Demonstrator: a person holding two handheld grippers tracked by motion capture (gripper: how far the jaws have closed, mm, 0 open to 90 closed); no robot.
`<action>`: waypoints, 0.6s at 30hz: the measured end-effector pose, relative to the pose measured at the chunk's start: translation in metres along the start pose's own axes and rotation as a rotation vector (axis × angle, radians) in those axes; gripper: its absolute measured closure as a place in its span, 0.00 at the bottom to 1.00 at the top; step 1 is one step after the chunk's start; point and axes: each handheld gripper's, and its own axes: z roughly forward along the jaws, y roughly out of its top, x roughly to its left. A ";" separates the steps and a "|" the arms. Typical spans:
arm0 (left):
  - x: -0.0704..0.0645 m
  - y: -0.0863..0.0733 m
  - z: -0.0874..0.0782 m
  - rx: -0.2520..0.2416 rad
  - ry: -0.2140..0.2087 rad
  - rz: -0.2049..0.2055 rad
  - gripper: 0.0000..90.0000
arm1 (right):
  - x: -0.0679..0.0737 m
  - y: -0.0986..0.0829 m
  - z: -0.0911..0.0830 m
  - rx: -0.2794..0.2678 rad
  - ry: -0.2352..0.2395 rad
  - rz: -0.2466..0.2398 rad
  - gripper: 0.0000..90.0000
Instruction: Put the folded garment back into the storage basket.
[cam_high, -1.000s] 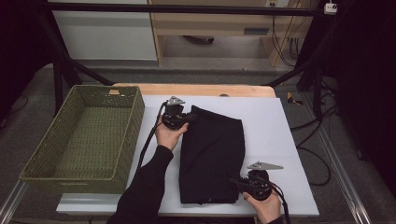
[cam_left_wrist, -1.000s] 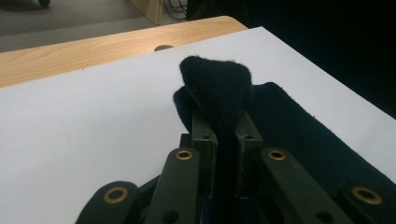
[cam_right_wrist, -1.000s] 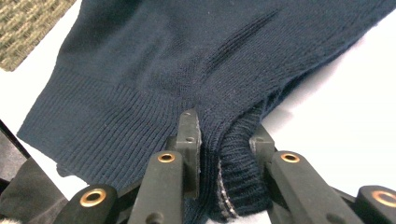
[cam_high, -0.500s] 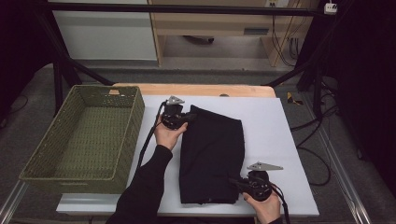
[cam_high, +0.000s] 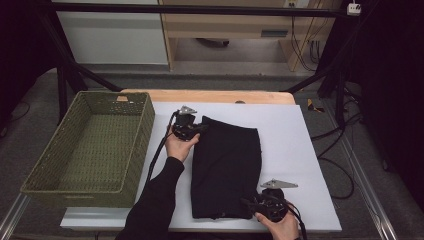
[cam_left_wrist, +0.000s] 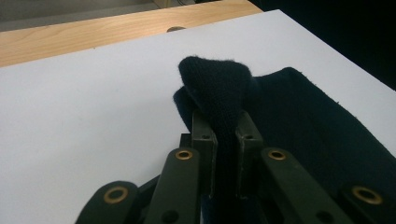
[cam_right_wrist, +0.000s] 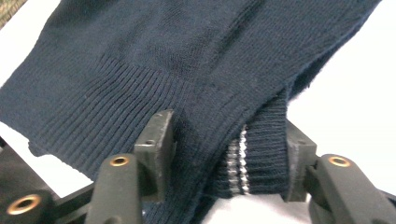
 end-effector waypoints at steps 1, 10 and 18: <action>0.000 0.000 0.000 0.000 0.000 0.002 0.91 | -0.001 0.000 0.000 0.003 0.010 0.012 0.57; -0.002 0.001 -0.001 -0.008 -0.006 0.005 0.91 | -0.004 0.003 0.000 0.026 0.054 0.097 0.79; -0.004 0.004 -0.007 -0.031 -0.021 0.008 0.91 | -0.005 0.006 -0.005 0.003 0.067 0.091 0.81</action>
